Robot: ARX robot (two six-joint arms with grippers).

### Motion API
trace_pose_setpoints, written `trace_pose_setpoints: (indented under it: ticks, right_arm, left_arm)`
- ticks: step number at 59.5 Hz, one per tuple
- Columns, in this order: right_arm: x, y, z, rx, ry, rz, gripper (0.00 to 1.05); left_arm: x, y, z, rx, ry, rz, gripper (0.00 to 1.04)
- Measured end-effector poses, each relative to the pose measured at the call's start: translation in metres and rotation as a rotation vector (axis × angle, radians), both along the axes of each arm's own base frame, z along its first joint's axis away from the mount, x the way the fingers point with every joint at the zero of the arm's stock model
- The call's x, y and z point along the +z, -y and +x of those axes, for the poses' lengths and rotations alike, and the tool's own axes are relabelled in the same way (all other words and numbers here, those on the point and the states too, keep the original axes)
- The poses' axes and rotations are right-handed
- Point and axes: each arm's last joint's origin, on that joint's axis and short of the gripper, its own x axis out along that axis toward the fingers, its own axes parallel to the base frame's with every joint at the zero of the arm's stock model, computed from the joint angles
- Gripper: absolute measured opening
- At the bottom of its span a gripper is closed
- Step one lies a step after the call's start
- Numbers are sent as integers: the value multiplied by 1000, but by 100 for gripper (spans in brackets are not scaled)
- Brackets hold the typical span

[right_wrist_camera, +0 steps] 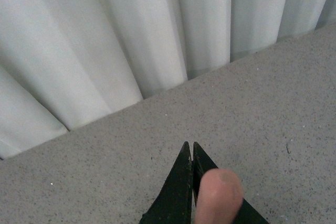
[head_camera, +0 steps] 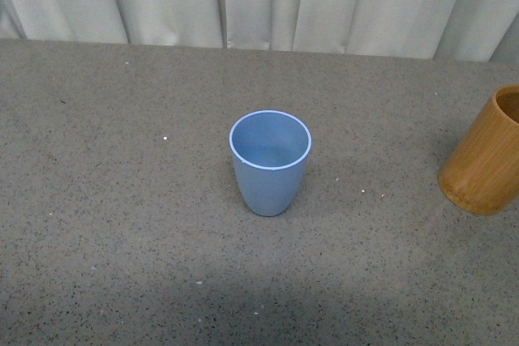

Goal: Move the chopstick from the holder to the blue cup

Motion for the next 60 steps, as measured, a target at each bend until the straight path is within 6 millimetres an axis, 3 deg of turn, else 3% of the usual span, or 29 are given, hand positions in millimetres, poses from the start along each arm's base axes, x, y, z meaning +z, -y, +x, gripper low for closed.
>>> trace_pose_setpoints:
  ticks: [36,48,60]
  right_arm:
    - [70,12,-44,22,157,106,1]
    - [91,-19,-60,102,228,155,1]
    - [87,-65,-58,220,238,224,1]
  left_arm:
    - [0,0,0,0,0,0,98]
    - [0,0,0,0,0,0,98]
    - [0,0,0,0,0,0,98]
